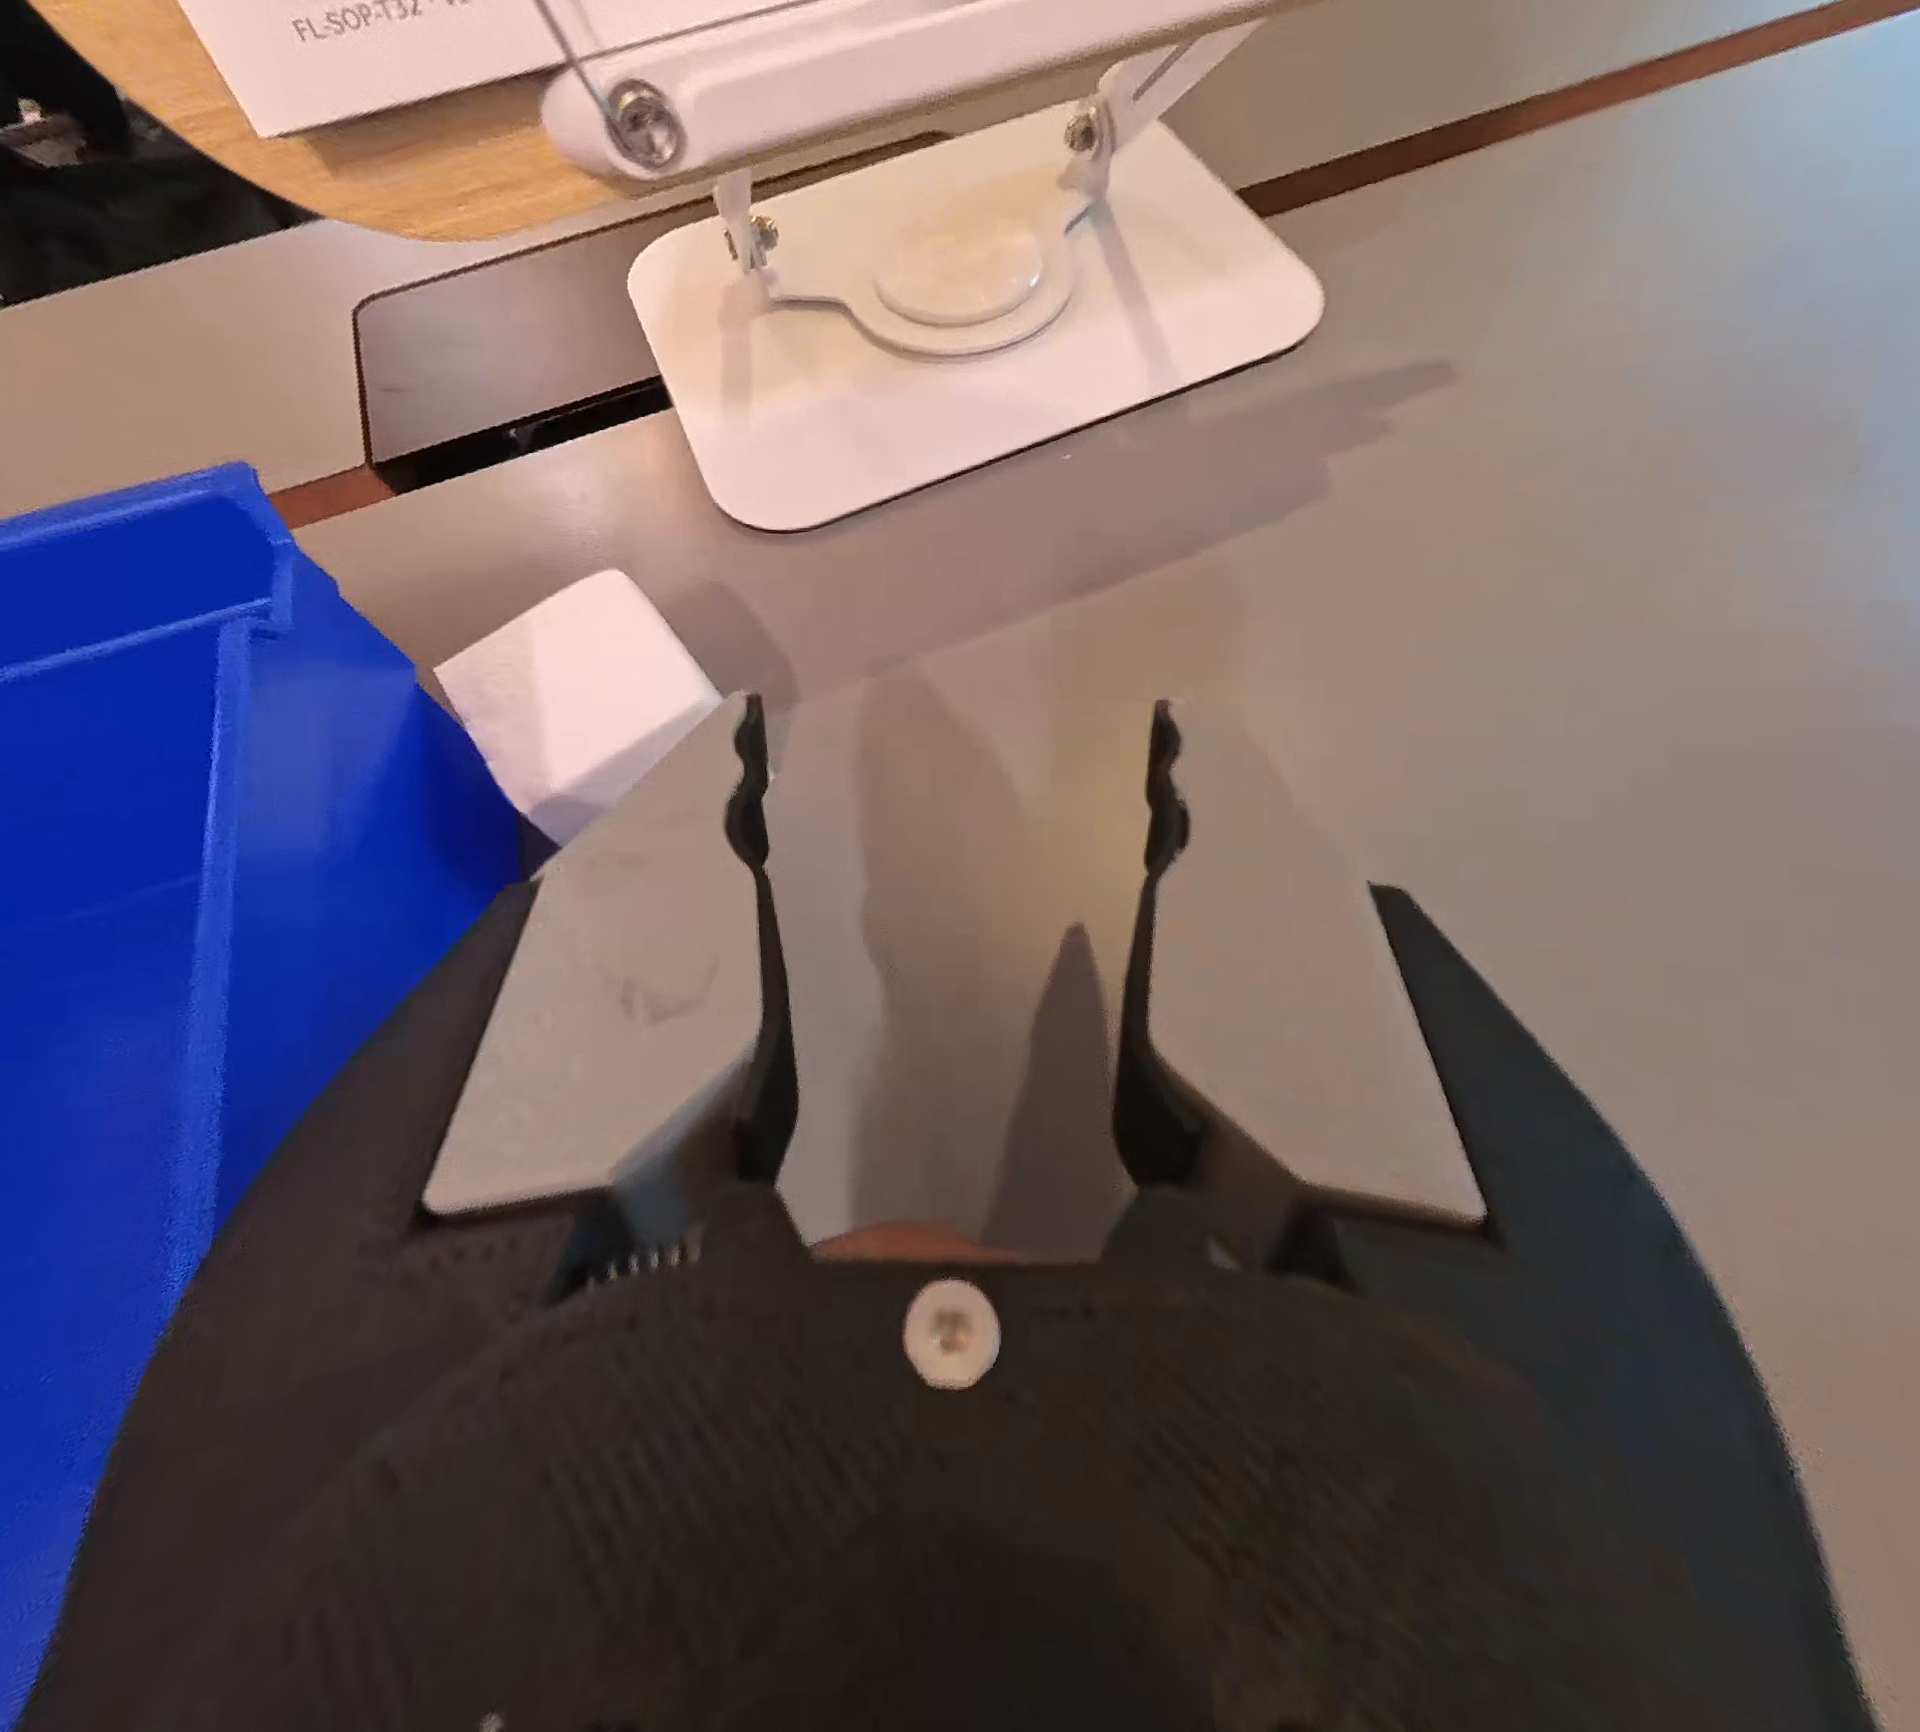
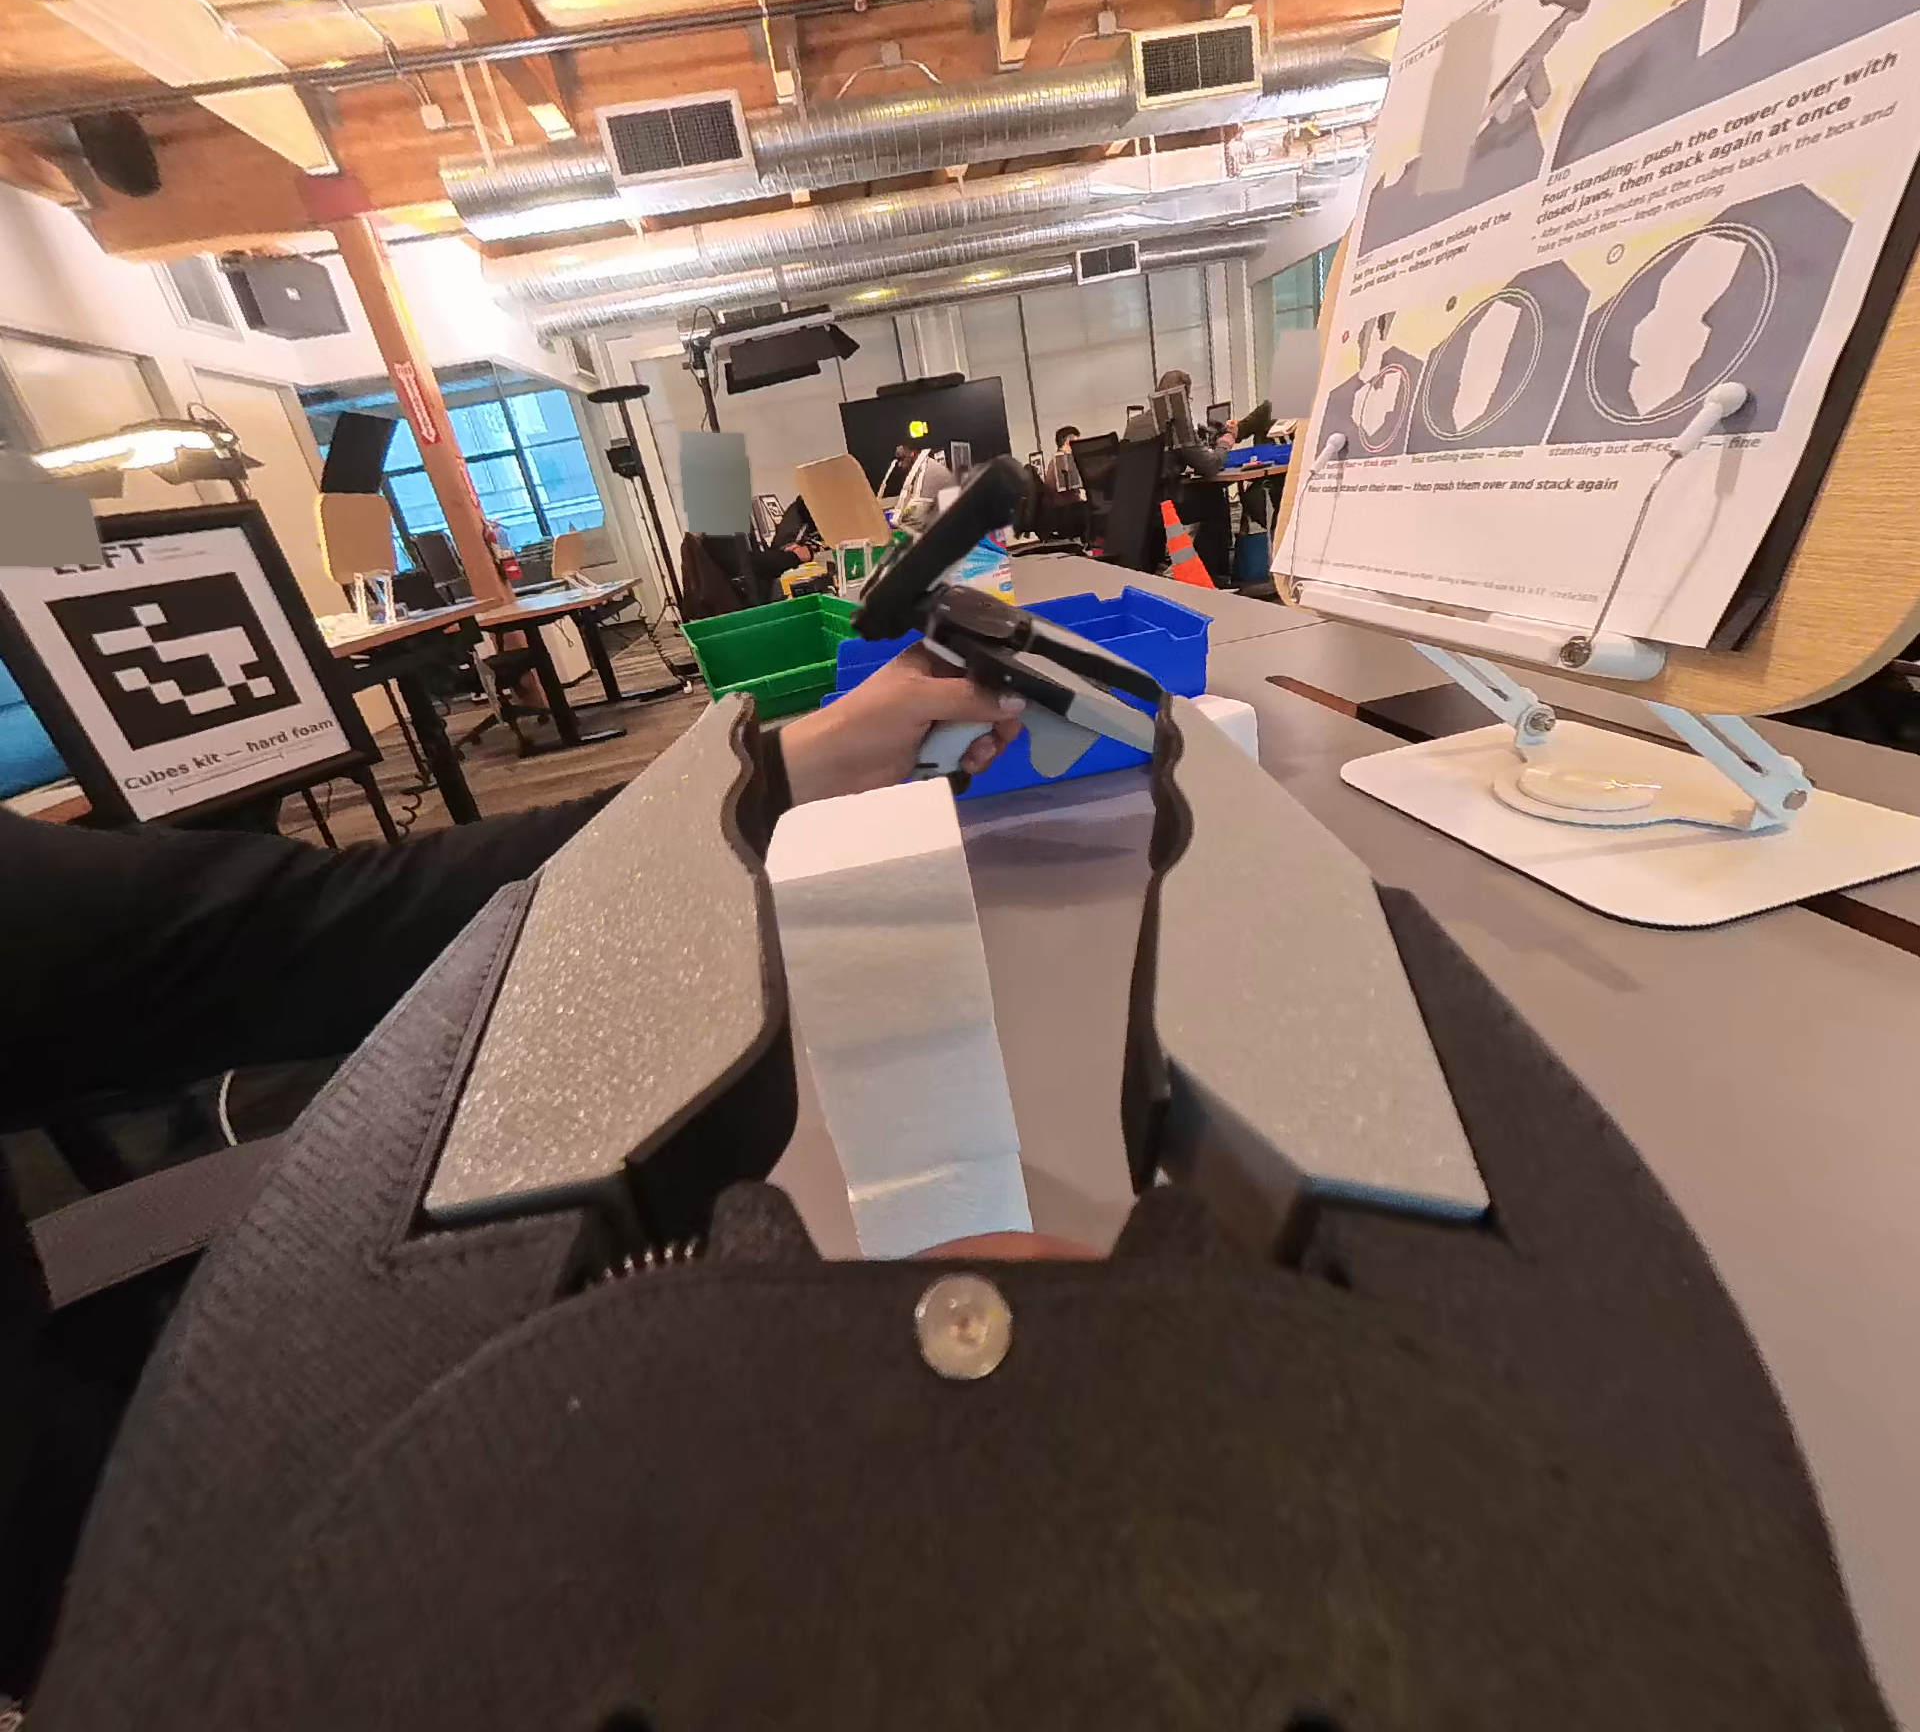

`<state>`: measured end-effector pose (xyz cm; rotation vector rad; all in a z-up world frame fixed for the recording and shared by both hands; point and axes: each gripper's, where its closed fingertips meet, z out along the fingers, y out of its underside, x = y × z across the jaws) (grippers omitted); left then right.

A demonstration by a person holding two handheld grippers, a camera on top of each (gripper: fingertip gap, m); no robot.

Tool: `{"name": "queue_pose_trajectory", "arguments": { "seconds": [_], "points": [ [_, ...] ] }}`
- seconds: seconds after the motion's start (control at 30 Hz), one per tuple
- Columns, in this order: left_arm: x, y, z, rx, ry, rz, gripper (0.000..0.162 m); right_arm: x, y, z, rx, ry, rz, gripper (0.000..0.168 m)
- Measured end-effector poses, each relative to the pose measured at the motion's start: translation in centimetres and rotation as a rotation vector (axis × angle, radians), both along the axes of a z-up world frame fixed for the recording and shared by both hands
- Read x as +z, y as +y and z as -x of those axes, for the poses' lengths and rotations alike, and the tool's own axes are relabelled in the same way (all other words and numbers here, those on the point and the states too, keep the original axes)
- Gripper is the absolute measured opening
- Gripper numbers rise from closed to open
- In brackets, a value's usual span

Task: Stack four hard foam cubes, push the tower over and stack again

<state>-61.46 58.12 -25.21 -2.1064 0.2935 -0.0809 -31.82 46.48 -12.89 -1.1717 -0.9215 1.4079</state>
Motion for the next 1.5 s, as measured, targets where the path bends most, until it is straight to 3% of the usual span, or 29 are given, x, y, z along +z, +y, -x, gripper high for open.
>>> {"name": "queue_pose_trajectory", "arguments": {
  "seconds": [0.33, 0.47, 0.5, 0.53, 0.6, 0.63, 0.77, 1.03, 1.27, 1.5],
  "points": [
    [-2.1, 2.6, 3.4, 0.064, 0.186, 0.071, 0.073, 0.2, -0.4, 0.1, 0.029, 0.001, -0.001, 0.072],
    [-2.8, 2.2, 2.5, 0.041, 0.17, 0.119, 0.084, 0.3, -0.4, 0.1, 0.03, -0.001, -0.001, 0.072],
    [-2.4, 1.4, 1.3, -0.015, 0.146, 0.141, 0.073, 0.3, -0.4, 0.0, 0.029, 0.001, -0.002, 0.072],
    [-1.8, 0.1, -1.1, -0.134, 0.062, 0.167, 0.045, 0.4, -0.4, 0.0, 0.029, 0.003, -0.003, 0.072],
    [1.1, -3.1, -6.6, -0.389, -0.221, 0.182, 0.052, 0.6, -0.5, -0.1, 0.03, 0.011, -0.003, 0.071],
    [2.7, -3.9, -7.5, -0.429, -0.307, 0.154, 0.051, 0.7, -0.5, -0.2, 0.03, 0.014, -0.003, 0.071],
    [5.0, -3.2, -4.8, -0.259, -0.271, -0.008, 0.055, 0.8, -0.7, -0.3, 0.03, 0.02, -0.005, 0.071],
    [2.0, -3.7, -9.2, -0.33, -0.342, 0.075, 0.075, 1.1, -0.8, -0.5, 0.026, 0.029, -0.01, 0.071],
    [-1.0, -3.0, -13.6, -0.326, -0.174, 0.135, 0.083, 1.3, -0.6, -0.7, 0.023, 0.04, -0.003, 0.071],
    [-3.5, -2.2, -14.1, -0.272, 0.009, 0.157, 0.086, 1.3, -1.0, -0.4, 0.033, 0.032, -0.01, 0.071]
  ]
}}
